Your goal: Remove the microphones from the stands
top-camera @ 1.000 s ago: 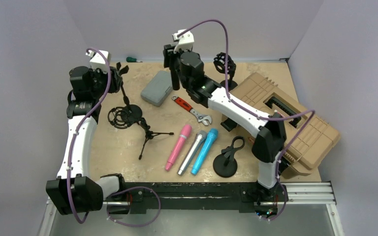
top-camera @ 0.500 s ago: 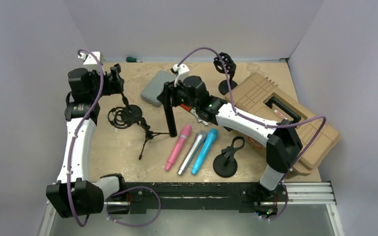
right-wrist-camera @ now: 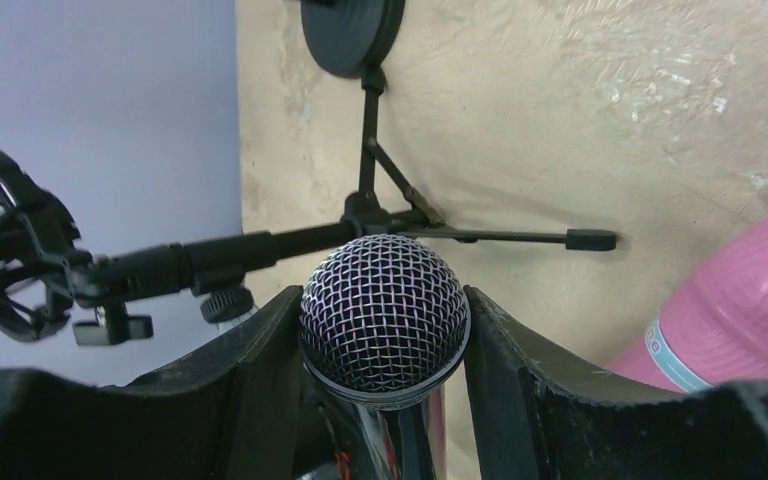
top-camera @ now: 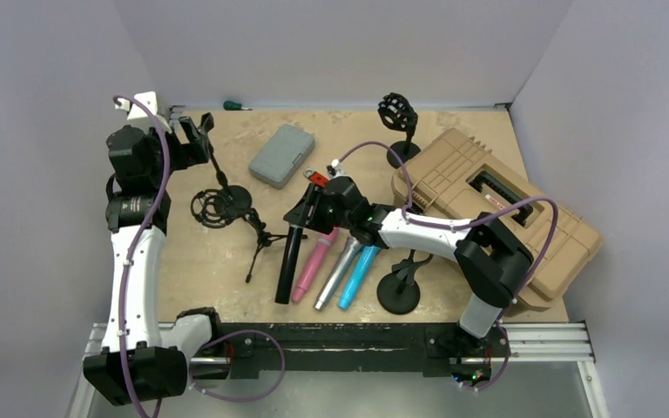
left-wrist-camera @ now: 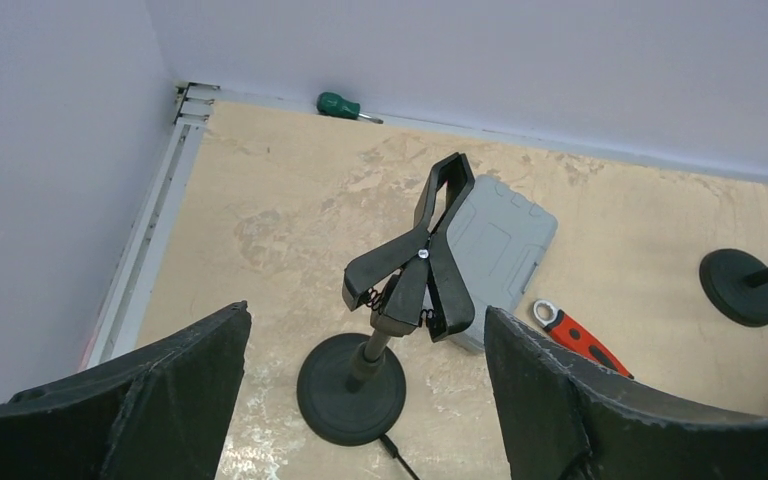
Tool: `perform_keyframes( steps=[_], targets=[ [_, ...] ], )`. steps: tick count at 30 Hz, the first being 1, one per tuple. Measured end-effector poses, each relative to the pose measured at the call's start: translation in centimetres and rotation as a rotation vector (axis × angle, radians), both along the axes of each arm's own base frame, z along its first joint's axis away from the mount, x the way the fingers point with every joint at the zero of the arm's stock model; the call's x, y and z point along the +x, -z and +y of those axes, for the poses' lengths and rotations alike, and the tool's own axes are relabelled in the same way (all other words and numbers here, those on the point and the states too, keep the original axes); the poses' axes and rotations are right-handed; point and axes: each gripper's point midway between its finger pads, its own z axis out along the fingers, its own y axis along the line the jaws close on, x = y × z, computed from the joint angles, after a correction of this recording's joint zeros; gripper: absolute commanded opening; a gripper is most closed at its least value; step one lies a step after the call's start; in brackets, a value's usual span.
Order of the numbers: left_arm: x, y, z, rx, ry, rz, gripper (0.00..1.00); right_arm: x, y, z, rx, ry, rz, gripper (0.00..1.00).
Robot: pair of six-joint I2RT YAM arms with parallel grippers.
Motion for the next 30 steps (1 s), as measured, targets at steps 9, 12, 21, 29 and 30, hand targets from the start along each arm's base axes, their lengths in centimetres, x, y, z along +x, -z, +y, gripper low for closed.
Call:
perform_keyframes(
  steps=[9, 12, 21, 29, 30],
  targets=[
    [-0.3, -0.4, -0.1, -0.023, -0.004, -0.012, 0.83, 2.7, 1.7, -0.9, -0.032, 0.193, 0.010, 0.08],
    [-0.3, -0.4, -0.2, -0.036, -0.004, -0.012, 0.83, 3.2, 2.3, -1.5, -0.061, 0.236, 0.006, 0.14],
    [-0.5, -0.7, -0.1, -0.053, -0.012, -0.022, 0.85, 4.9, 2.5, -3.0, -0.092, 0.341, -0.027, 0.33],
    [-1.0, -1.4, 0.3, -0.076, -0.030, -0.043, 0.85, 5.5, 2.5, -3.5, -0.108, 0.372, -0.048, 0.61],
    [-1.0, -1.5, 0.2, -0.084, -0.030, -0.048, 0.84, 5.6, 2.6, -3.6, -0.114, 0.370, -0.054, 0.64]
  ],
)
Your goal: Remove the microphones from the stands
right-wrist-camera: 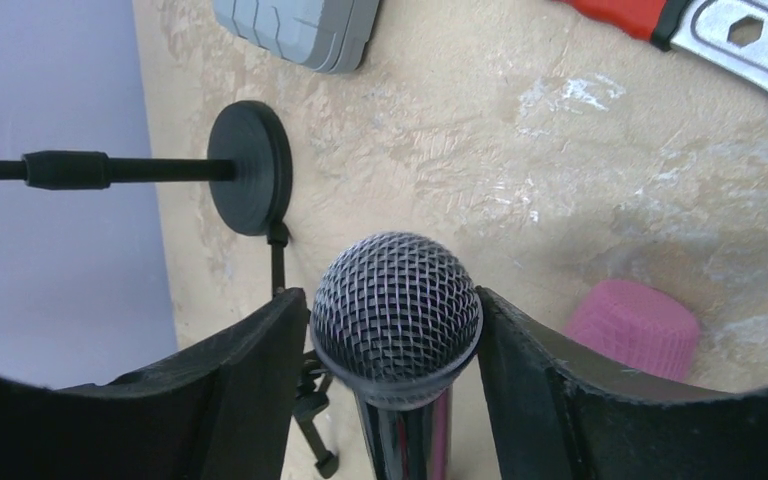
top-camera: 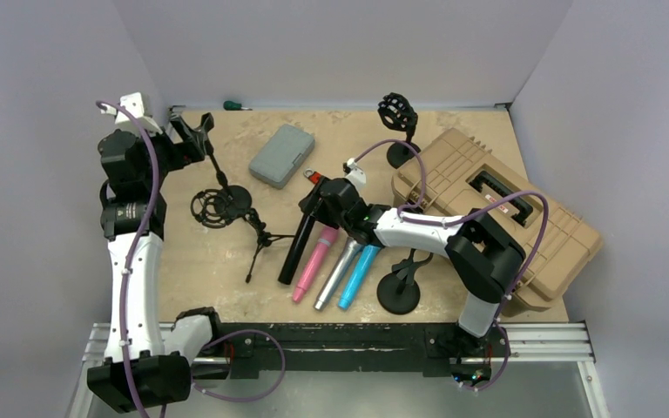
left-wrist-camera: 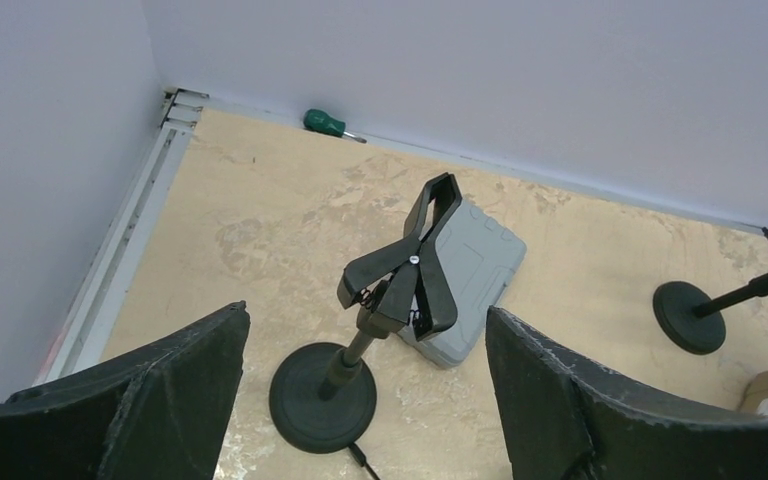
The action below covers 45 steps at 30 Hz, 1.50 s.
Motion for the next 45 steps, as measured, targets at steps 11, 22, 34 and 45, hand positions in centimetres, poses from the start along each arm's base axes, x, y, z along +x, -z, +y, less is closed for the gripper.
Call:
perform_keyframes(
  steps=[11, 22, 34, 45],
  targets=[
    [1.8, -6.0, -2.5, -0.098, 0.133, -0.059, 0.64, 0.4, -0.6, -0.1, -0.084, -0.054, -0.064, 0.78],
    [2.3, -4.3, -5.5, -0.162, 0.318, -0.002, 0.40, 0.3, -4.0, -0.4, -0.171, -0.177, -0.212, 0.70],
    [2.7, -2.4, -4.9, -0.129, 0.297, 0.032, 0.34, -0.1, -9.5, -3.0, -0.197, -0.167, -0.374, 0.69],
    [5.4, 0.3, -3.5, -0.117, 0.254, 0.060, 0.33, -0.6, -9.5, -4.2, -0.216, -0.152, -0.388, 0.69]
  ],
)
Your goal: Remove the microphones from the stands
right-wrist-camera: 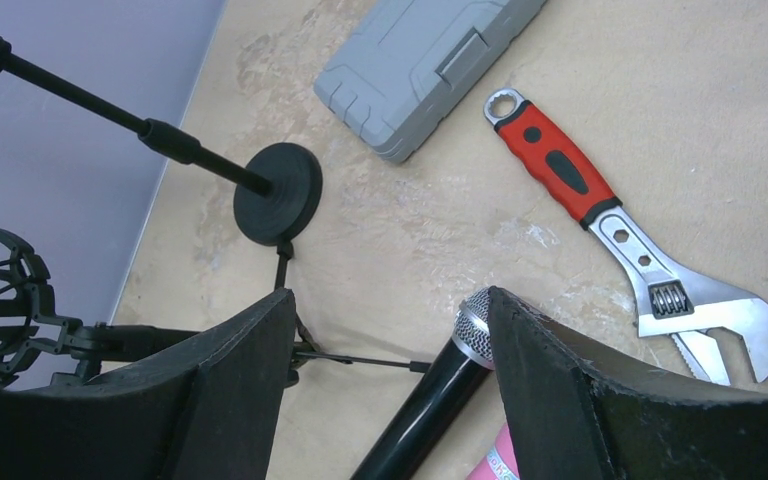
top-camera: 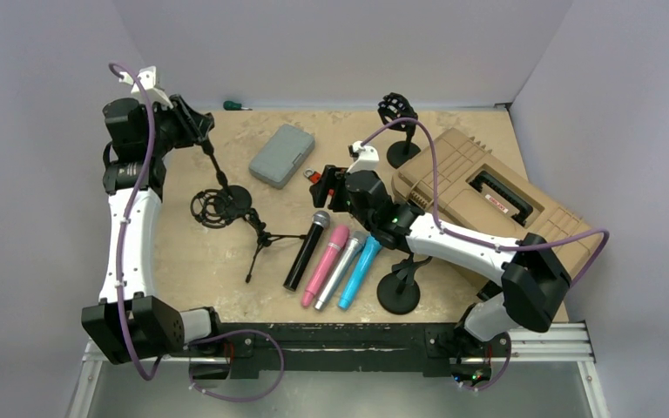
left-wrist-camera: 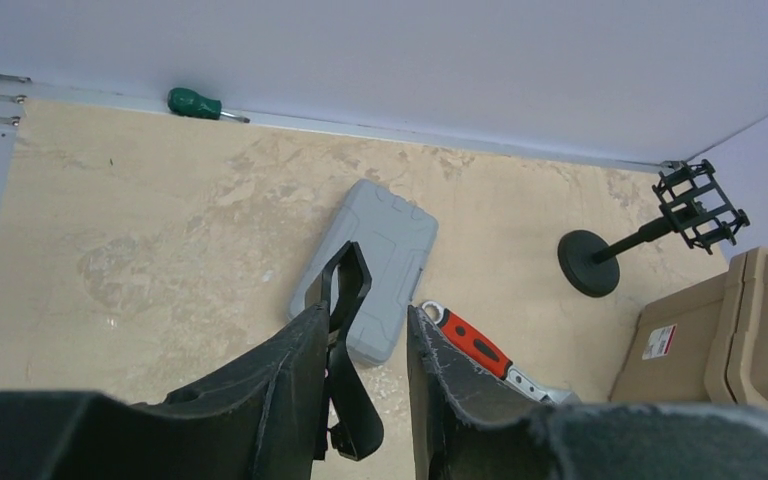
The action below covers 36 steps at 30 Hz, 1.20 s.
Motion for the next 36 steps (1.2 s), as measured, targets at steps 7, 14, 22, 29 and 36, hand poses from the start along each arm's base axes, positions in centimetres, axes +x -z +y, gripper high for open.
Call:
perform_keyframes(
  steps=[7, 14, 22, 29, 36],
  targets=[
    [0.7, 0.7, 0.2, 0.004, 0.000, 0.010, 0.31, 0.0, 0.0, 0.0, -0.003, -0.001, -0.001, 0.68],
    [0.9, 0.9, 0.5, 0.010, -0.018, 0.010, 0.25, -0.1, 0.3, -0.1, -0.007, -0.001, 0.003, 0.69],
    [0.6, 2.7, 0.9, 0.070, -0.106, 0.039, 0.20, -0.8, 0.0, -1.0, 0.000, 0.001, -0.003, 0.69],
    [0.8, 3.8, 1.3, 0.121, -0.176, 0.049, 0.21, -1.1, -0.3, -1.8, 0.005, 0.017, -0.013, 0.68],
    [1.9, 5.2, 1.6, 0.099, -0.198, 0.078, 0.21, -1.2, 0.1, -2.0, 0.000, 0.019, -0.007, 0.68]
  ],
)
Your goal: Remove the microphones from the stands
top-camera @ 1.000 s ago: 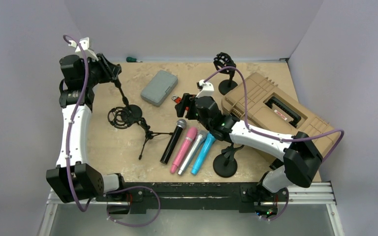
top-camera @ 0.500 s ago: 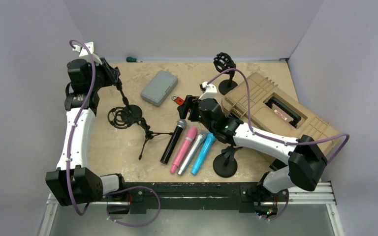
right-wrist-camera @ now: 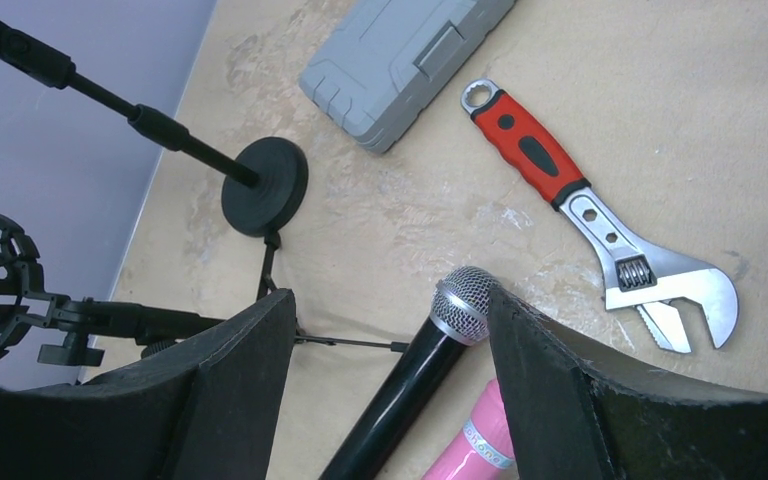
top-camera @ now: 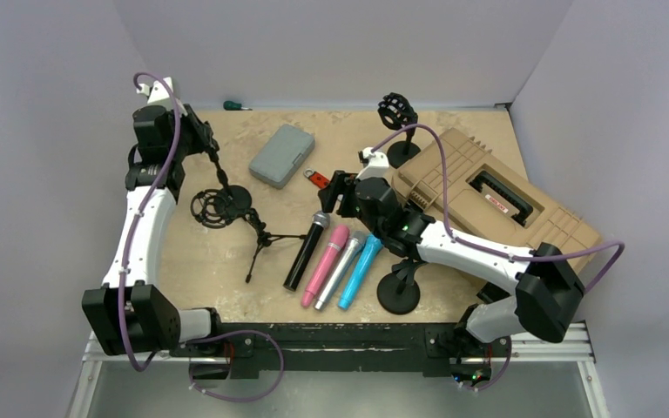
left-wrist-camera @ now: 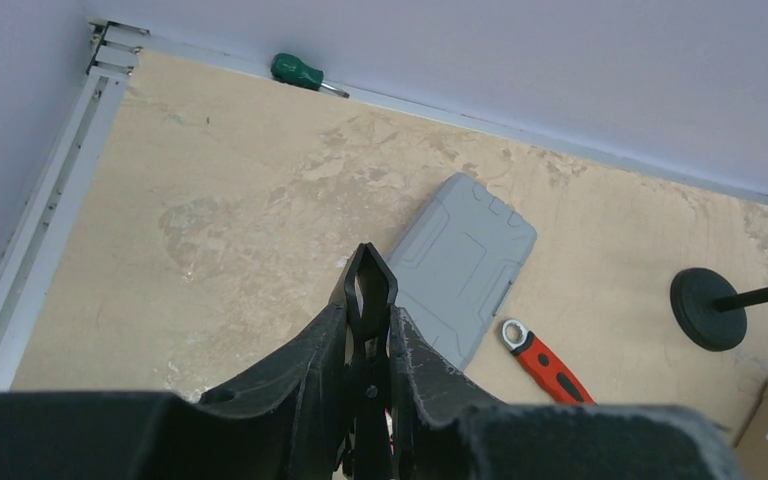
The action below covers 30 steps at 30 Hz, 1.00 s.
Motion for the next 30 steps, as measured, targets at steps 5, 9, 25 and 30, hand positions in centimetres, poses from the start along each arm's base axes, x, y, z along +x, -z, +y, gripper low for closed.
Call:
perform_keyframes(
  steps=[5, 9, 25, 30],
  targets=[
    [0.4, 1.1, -0.1, -0.037, -0.013, 0.023, 0.19, 0.0, -0.2, -0.2, 0.003, 0.007, -0.004, 0.69],
    [0.2, 2.4, -0.1, -0.069, -0.037, 0.053, 0.19, 0.0, -0.9, -0.5, 0.012, 0.020, -0.017, 0.68],
    [-1.9, 5.0, 0.3, -0.087, -0.137, 0.162, 0.56, 0.2, -0.1, -0.5, -0.020, 0.013, -0.016, 0.76],
    [-3.3, 2.5, -2.1, -0.049, -0.043, 0.105, 0.77, 0.3, -0.6, -0.6, -0.075, -0.013, -0.058, 0.82]
  ],
)
